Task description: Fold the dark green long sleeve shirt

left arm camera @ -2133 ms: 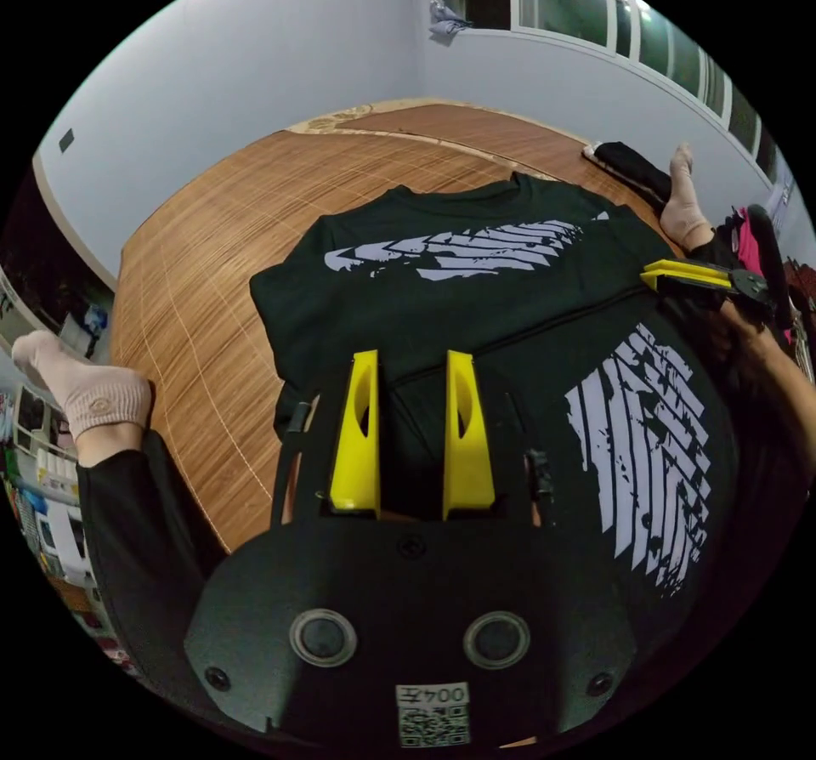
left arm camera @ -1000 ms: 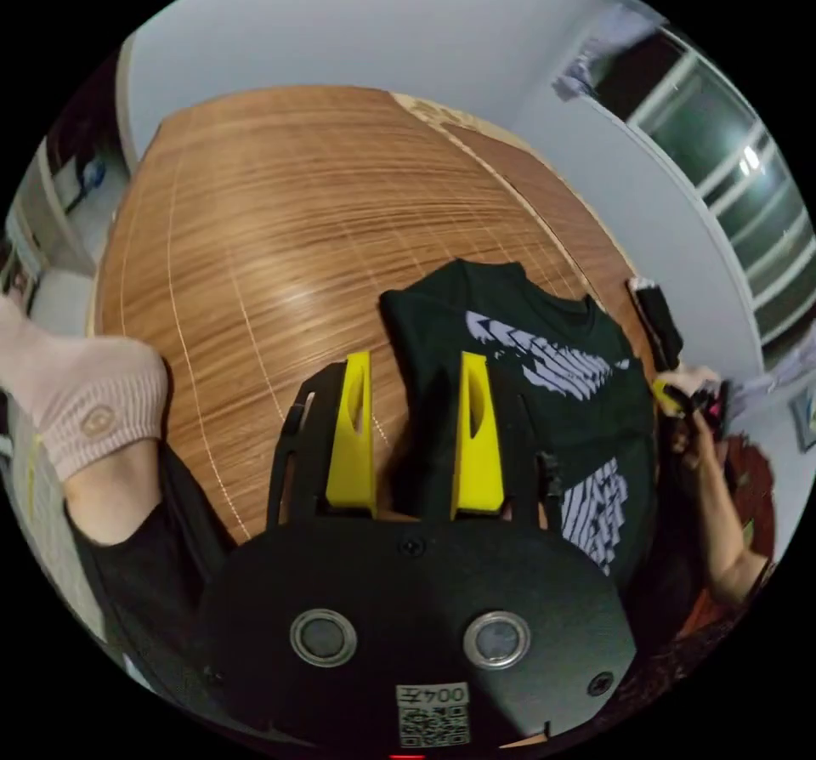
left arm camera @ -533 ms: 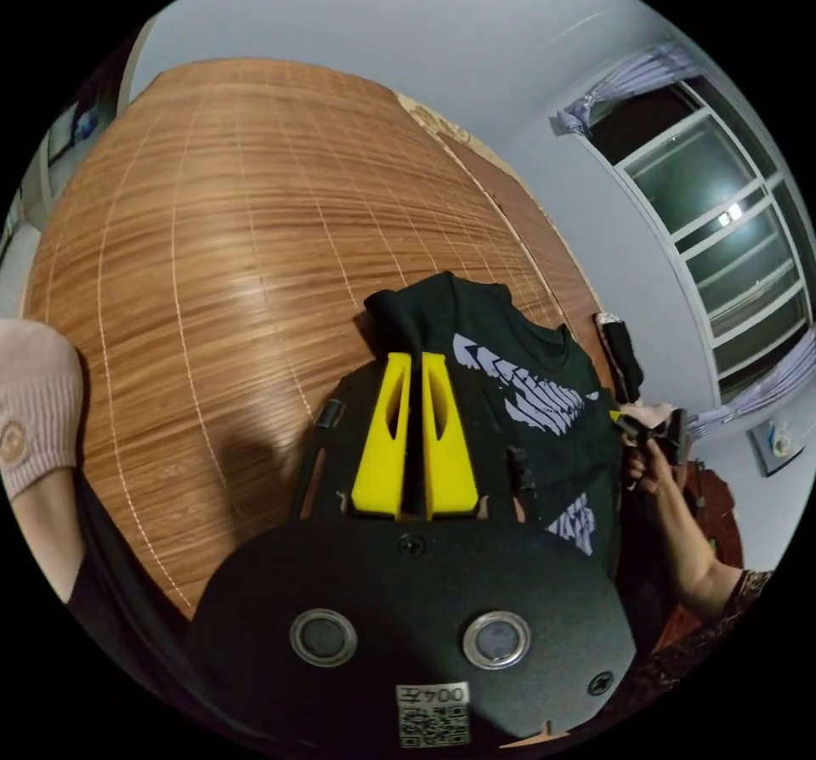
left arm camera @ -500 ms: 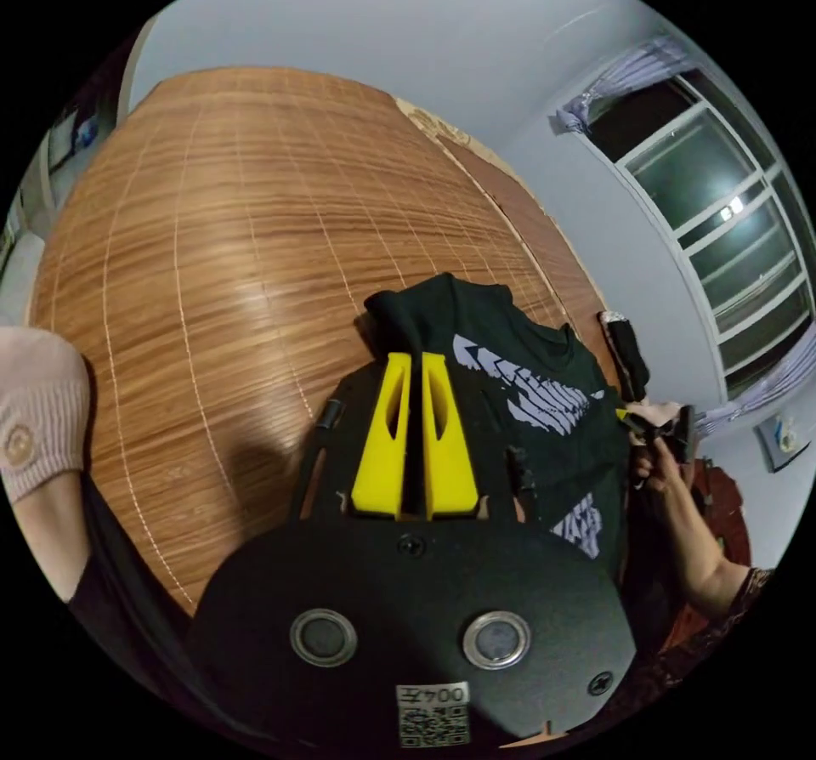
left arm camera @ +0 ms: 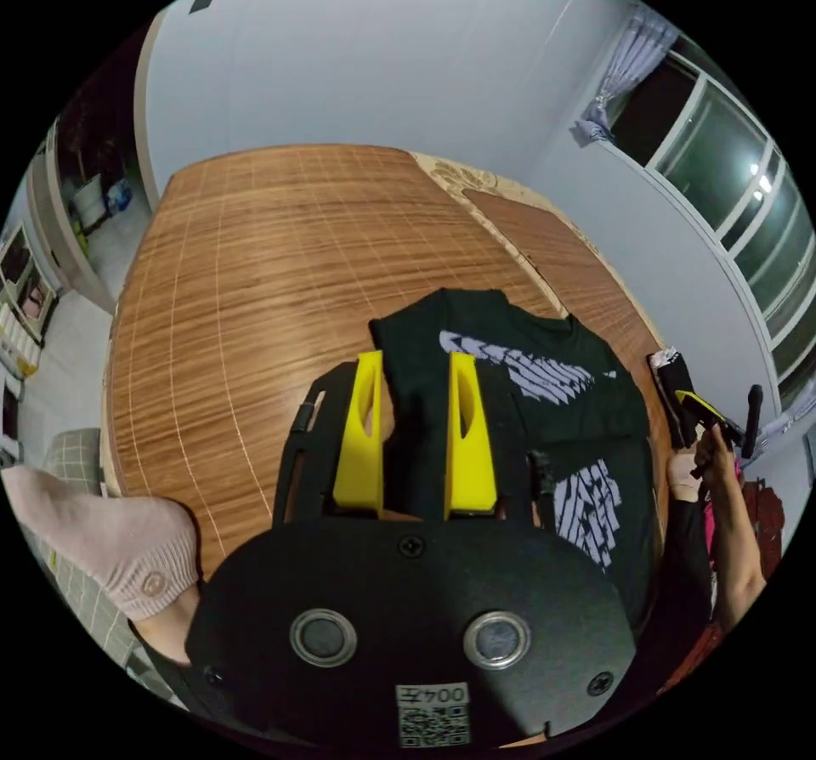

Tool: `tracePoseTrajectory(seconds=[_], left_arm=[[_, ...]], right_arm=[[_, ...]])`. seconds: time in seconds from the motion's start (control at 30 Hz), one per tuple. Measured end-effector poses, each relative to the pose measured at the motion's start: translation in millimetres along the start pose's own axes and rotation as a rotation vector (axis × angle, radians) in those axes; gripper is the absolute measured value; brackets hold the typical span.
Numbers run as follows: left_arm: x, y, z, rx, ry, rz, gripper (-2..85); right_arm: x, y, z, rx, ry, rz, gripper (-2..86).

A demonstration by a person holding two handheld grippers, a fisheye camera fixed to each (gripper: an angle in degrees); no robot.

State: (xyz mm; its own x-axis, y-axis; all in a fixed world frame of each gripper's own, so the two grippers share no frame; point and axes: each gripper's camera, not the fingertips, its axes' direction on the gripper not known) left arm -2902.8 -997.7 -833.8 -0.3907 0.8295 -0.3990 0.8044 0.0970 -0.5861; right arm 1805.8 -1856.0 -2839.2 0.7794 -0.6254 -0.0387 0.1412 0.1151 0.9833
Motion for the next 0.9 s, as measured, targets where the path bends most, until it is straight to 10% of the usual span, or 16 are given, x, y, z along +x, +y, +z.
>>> tracePoseTrajectory(seconds=[0.43, 0.9], left_arm=[[98.0, 224.2, -9.8, -0.478, 0.120, 0.239, 3.3], [99.5, 272.9, 32.0, -0.439, 0.098, 0.226, 2.3]], right_arm=[[-116.1, 264.2, -55.4, -0.257, -0.344, -0.147, 7.4], [-178.0, 388.8, -26.1, -0.396, -0.224, -0.119, 2.9]])
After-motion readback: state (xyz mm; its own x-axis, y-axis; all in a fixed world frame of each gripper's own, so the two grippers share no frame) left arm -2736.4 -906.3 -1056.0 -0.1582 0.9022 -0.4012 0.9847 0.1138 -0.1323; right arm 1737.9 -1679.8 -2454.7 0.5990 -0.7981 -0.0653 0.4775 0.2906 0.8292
